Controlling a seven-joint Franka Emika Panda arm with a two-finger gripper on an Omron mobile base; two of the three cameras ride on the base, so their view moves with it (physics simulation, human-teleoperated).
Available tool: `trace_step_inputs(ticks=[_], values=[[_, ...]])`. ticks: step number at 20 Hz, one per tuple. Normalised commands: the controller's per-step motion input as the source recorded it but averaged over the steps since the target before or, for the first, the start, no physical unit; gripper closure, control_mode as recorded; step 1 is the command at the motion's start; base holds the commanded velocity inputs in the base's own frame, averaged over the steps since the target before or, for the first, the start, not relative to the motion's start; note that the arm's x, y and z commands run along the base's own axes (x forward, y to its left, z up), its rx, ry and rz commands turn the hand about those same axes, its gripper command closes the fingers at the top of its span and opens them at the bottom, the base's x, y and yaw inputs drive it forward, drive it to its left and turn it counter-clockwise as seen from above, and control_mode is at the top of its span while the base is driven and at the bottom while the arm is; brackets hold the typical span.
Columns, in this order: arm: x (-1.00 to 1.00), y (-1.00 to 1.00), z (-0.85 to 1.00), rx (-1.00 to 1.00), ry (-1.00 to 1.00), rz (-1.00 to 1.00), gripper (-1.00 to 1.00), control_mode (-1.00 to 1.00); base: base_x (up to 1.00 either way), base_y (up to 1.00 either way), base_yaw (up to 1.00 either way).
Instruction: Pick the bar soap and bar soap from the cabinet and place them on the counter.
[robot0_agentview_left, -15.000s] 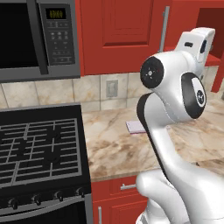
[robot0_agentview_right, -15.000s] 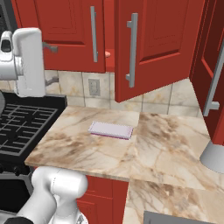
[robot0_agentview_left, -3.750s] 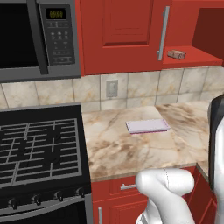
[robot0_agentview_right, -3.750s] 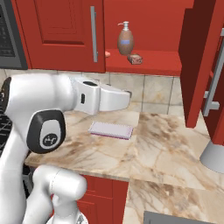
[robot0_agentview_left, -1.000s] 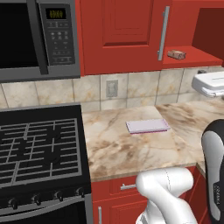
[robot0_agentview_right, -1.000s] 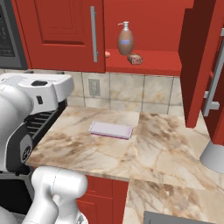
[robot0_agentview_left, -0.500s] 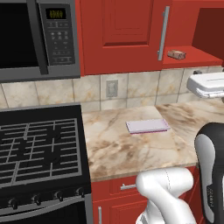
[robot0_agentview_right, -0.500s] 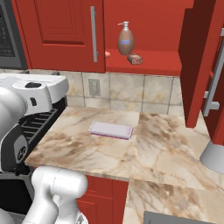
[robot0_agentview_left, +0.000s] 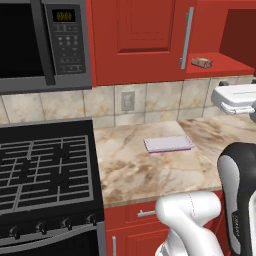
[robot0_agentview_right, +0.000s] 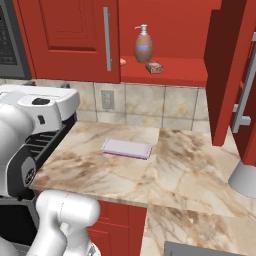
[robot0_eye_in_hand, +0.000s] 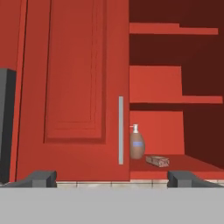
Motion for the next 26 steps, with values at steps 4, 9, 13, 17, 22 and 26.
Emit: trace_step_inputs(ticks=[4, 9, 13, 17, 22, 26], values=[[0.20, 0.00, 0.00, 0.00, -0.03, 0.00, -1.00, -1.00, 0.00, 0.00, 0.00], [0.22, 0.00, 0.00, 0.00, -0.04, 0.00, -1.00, -1.00, 0.00, 0.00, 0.00], [0.25, 0.00, 0.00, 0.00, -0.02, 0.00, -1.00, -1.00, 0.00, 0.00, 0.00], [0.29, 0.00, 0.00, 0.00, 0.00, 0.00, -1.00, -1.00, 0.00, 0.00, 0.00], [0.29, 0.00, 0.00, 0.00, 0.00, 0.00, -1.00, -1.00, 0.00, 0.00, 0.00], [0.22, -0.04, 0.00, 0.00, 0.00, 0.00, -1.00, -1.00, 0.00, 0.00, 0.00]])
